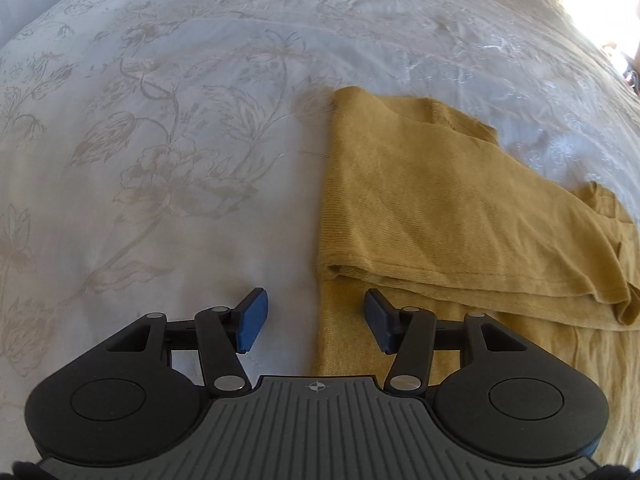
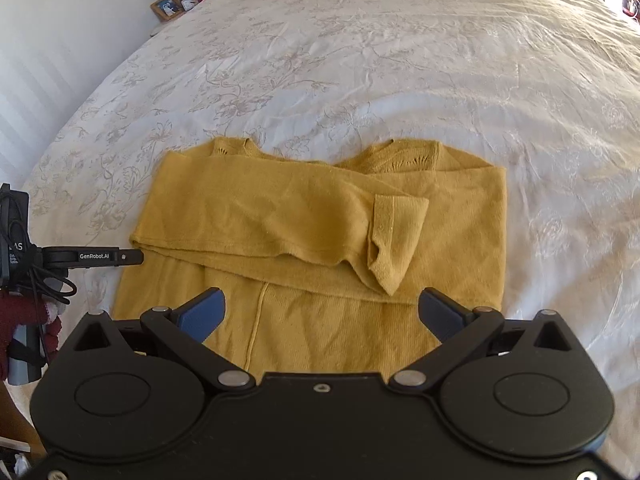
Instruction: Fold small clothes
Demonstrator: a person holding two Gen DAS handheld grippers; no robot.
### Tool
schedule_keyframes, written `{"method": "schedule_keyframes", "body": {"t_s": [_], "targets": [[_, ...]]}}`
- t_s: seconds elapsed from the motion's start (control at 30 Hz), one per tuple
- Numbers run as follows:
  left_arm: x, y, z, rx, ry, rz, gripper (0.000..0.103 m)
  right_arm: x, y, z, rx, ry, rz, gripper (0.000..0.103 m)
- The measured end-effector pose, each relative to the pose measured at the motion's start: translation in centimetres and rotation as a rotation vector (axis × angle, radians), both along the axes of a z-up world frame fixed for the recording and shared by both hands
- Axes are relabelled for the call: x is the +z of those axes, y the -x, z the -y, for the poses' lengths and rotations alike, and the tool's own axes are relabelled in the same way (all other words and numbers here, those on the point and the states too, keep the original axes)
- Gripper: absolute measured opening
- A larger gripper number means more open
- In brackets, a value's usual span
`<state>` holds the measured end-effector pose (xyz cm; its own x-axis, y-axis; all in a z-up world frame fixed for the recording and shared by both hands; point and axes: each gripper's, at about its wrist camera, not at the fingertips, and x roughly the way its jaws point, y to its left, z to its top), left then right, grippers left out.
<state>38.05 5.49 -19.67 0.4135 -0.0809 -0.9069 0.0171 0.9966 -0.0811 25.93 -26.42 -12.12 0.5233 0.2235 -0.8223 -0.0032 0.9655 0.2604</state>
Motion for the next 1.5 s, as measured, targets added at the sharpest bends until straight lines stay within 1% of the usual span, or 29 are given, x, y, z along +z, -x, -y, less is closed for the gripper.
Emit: {"method": "schedule_keyframes", "body": {"t_s": [0.1, 0.17, 0.2, 0.23, 0.27, 0.3, 0.33, 0.4, 0.43, 0.47, 0.53, 0.6, 0.67, 0.77, 0.87, 0.97, 1.0, 1.07, 1.13, 1.17, 1.2, 1.27, 1.33, 1.43, 1.5], "targets": [[-1.1, -0.3, -0.9, 0.034, 0.043, -0.024, 0.057, -0.6, -2.0, 0.3, -0.027, 0.034, -0.009, 0.102], [-1.5, -0.4, -1.3, 0.038, 0.069, -0.024, 0.06, -1.1, -3.2, 0.6, -0.051, 0.059, -0.014, 0.102], [-1.6, -0.5, -1.2, 0.033, 0.076, -0.023, 0.064, -1.3, -3.8, 0.7, -0.06, 0.068, -0.012, 0.1], [-1.7, -0.5, -1.2, 0.022, 0.084, -0.021, 0.071, -1.5, -4.3, 0.7, -0.063, 0.077, -0.008, 0.097], [-1.9, -0.5, -1.0, 0.007, 0.089, -0.02, 0.074, -1.8, -4.8, 0.7, -0.06, 0.086, -0.008, 0.088], [-1.9, -0.5, -0.7, -0.006, 0.084, -0.02, 0.08, -2.3, -5.4, 0.6, -0.049, 0.098, -0.017, 0.081], [-2.0, -0.5, -0.4, -0.024, 0.073, -0.021, 0.085, -2.8, -5.9, 0.5, -0.034, 0.112, -0.03, 0.078], [-2.2, -0.5, 0.2, -0.048, 0.051, -0.024, 0.091, -3.8, -6.5, 0.6, 0.002, 0.142, -0.055, 0.07], [-2.3, -0.6, 0.5, -0.053, 0.046, -0.026, 0.094, -4.2, -6.7, 0.9, 0.01, 0.16, -0.067, 0.067], [-2.4, -0.7, 0.6, -0.052, 0.042, -0.028, 0.095, -4.6, -6.8, 1.3, 0.012, 0.188, -0.081, 0.062], [-2.4, -0.8, 0.8, -0.043, 0.045, -0.03, 0.1, -5.3, -6.7, 2.9, -0.035, 0.268, -0.12, 0.06], [-2.5, -0.8, 0.8, -0.044, 0.051, -0.032, 0.102, -5.4, -6.4, 5.5, -0.135, 0.296, -0.149, 0.061], [-2.6, -0.8, 0.7, -0.049, 0.049, -0.031, 0.102, -4.8, -5.7, 7.4, -0.191, 0.272, -0.139, 0.061], [-2.6, -0.8, 0.5, -0.049, 0.055, -0.032, 0.102, -3.5, -4.9, 8.1, -0.184, 0.197, -0.086, 0.062], [-2.5, -0.8, 0.4, -0.052, 0.054, -0.032, 0.102, -2.8, -4.4, 6.4, -0.136, 0.129, -0.027, 0.061], [-2.5, -0.8, 0.4, -0.052, 0.056, -0.036, 0.102, -2.9, -4.5, 3.7, -0.068, 0.086, 0.009, 0.054], [-2.4, -0.9, 0.4, -0.053, 0.057, -0.038, 0.102, -3.0, -4.4, 2.8, -0.039, 0.09, 0.014, 0.053], [-2.4, -0.9, 0.3, -0.057, 0.061, -0.041, 0.102, -3.6, -4.7, 1.3, 0.023, 0.131, -0.003, 0.052], [-2.4, -1.0, 0.3, -0.063, 0.063, -0.041, 0.102, -4.5, -4.9, 0.5, 0.06, 0.19, -0.025, 0.033], [-2.4, -0.9, 0.2, -0.067, 0.065, -0.04, 0.102, -4.9, -4.9, 0.6, 0.062, 0.216, -0.036, 0.008], [-2.4, -0.9, 0.2, -0.07, 0.066, -0.039, 0.102, -5.4, -4.8, 1.1, 0.052, 0.224, -0.052, 0.009], [-2.4, -0.8, 0.2, -0.075, 0.069, -0.036, 0.102, -6.1, -4.5, 2.5, 0.016, 0.199, -0.09, 0.008], [-2.4, -0.8, 0.2, -0.079, 0.07, -0.035, 0.102, -6.3, -4.1, 3.9, -0.023, 0.182, -0.11, 0.008], [-2.5, -0.8, 0.2, -0.08, 0.071, -0.034, 0.102, -5.7, -3.5, 5.5, -0.081, 0.148, -0.096, 0.008], [-2.5, -0.8, 0.2, -0.08, 0.071, -0.035, 0.102, -4.7, -3.3, 6.2, -0.107, 0.143, -0.065, 0.008]]}}
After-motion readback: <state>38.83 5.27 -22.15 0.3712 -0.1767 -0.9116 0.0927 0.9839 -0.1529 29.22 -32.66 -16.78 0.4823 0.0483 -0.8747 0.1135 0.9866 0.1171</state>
